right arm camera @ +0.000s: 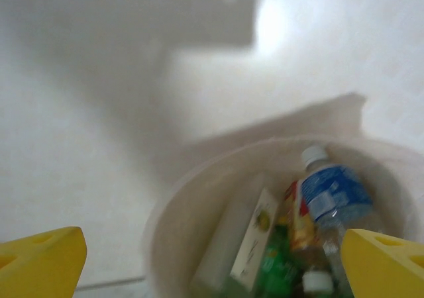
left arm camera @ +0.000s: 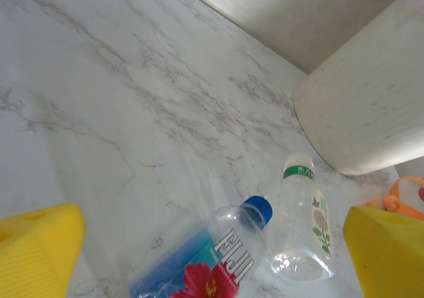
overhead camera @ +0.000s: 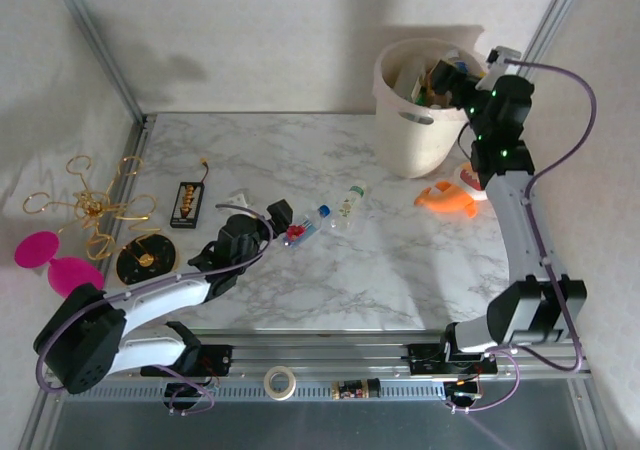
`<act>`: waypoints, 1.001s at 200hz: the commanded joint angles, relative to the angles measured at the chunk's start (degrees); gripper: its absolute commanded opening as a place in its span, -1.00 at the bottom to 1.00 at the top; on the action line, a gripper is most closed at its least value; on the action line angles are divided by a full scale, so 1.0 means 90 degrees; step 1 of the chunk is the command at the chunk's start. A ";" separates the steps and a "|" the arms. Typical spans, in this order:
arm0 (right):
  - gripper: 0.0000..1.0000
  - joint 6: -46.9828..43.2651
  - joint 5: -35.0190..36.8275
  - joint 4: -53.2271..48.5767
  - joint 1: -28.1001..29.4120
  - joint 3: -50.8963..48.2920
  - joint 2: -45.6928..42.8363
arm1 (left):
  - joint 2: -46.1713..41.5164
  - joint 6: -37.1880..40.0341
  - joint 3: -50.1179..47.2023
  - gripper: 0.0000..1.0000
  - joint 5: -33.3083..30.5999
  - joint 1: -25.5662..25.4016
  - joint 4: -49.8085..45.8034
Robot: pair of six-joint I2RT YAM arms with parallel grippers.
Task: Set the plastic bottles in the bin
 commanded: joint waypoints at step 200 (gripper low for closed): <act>0.98 0.1443 -0.0061 0.1606 0.2335 -0.4972 -0.2038 | 0.2416 0.1249 0.1585 0.99 0.2222 0.0156 -0.1434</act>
